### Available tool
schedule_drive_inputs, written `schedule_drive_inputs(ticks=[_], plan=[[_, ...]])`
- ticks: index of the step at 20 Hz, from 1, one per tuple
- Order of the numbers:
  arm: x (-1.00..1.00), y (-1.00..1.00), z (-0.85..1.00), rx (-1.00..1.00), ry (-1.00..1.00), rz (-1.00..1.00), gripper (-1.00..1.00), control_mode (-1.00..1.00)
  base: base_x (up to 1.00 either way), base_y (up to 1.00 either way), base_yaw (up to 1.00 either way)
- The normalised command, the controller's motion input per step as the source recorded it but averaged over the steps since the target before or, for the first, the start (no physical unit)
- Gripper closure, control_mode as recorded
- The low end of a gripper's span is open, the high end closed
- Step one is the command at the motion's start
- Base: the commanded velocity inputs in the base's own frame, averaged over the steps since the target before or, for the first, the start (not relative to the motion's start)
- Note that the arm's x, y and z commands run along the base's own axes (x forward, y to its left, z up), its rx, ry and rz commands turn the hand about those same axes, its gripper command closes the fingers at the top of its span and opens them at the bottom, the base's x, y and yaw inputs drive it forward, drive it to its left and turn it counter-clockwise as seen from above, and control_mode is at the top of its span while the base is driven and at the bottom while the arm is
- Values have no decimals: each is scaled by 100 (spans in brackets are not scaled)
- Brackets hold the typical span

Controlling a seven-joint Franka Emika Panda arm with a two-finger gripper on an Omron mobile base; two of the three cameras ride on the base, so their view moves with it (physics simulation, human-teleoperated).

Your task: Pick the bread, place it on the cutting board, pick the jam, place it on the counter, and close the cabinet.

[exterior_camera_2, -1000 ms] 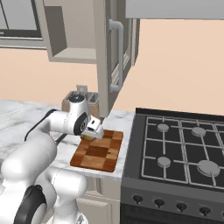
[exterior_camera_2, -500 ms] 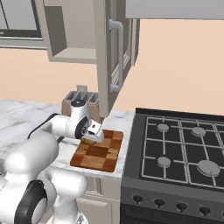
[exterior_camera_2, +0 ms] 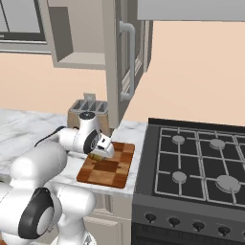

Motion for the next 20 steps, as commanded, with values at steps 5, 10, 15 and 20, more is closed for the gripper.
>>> schedule_drive_inputs(ticks=[5,10,15,20], plan=[[3,0,-19,0,3,0,100,-100,0,0,0],[5,0,-17,0,3,0,100,-100,0,0,0],[1,0,-16,0,4,0,100,-100,0,0,0],[0,0,-15,0,5,0,100,-100,0,0,0]])
